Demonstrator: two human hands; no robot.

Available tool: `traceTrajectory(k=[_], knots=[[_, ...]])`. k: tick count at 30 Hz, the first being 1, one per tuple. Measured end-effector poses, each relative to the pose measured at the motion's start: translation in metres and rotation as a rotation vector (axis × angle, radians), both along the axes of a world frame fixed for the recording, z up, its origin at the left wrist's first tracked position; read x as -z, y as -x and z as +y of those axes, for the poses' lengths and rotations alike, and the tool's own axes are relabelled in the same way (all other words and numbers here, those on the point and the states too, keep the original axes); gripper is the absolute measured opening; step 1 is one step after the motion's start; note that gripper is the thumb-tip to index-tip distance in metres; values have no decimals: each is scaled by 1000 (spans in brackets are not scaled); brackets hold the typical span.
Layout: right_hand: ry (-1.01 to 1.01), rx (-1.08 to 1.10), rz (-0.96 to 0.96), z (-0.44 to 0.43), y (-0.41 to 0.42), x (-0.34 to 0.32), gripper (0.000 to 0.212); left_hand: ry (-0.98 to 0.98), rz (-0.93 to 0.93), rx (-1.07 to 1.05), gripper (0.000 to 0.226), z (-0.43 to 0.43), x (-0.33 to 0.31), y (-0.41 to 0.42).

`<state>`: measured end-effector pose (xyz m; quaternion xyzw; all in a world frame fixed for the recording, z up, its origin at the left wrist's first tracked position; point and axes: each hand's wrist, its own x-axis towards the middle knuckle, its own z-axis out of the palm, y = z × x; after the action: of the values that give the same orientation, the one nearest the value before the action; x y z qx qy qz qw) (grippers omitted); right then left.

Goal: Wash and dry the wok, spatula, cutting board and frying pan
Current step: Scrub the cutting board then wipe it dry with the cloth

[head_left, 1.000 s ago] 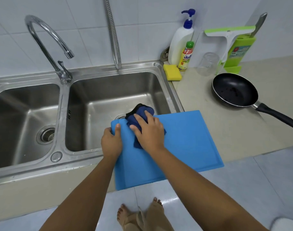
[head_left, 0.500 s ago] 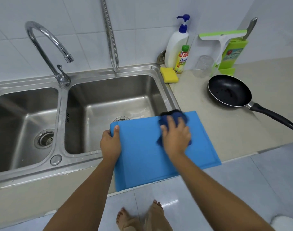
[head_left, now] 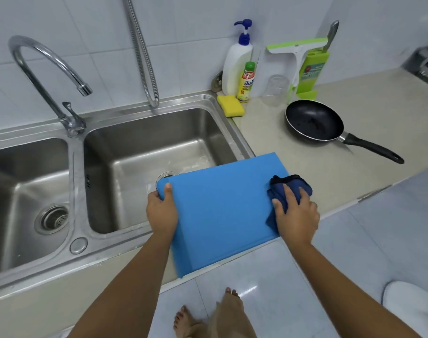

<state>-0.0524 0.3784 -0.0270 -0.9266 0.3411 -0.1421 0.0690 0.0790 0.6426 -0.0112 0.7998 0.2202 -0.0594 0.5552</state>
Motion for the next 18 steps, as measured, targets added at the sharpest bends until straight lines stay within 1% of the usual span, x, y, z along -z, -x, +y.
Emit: traceTrajectory(k=[2,5,7,9,11,12,13,14,16,18], knots=[[6,-15,-51,46,-2,0,52,6,-2,-2,41,0,2,0],[-3,-151,-108,128,0,-3,50,14,-5,5,42,1,3,-1],[-11,-263,-99,166,7,-8,48,12,-10,13,41,1,3,-1],[-44,-431,-93,170,16,-12,47,4,-23,26,42,2,3,0],[-55,-626,-79,139,22,-11,47,-4,-29,30,43,5,5,-1],[-32,-675,-69,115,26,-7,47,-3,-27,38,44,5,4,-1],[-4,-657,-59,89,30,-2,48,-2,-23,50,44,4,4,0],[23,-575,-59,60,32,3,48,-3,-21,57,44,4,3,0],[20,-294,-66,6,35,4,50,-12,-25,66,43,3,2,1],[-43,7,-38,-20,33,0,48,-16,-26,63,45,3,2,0]])
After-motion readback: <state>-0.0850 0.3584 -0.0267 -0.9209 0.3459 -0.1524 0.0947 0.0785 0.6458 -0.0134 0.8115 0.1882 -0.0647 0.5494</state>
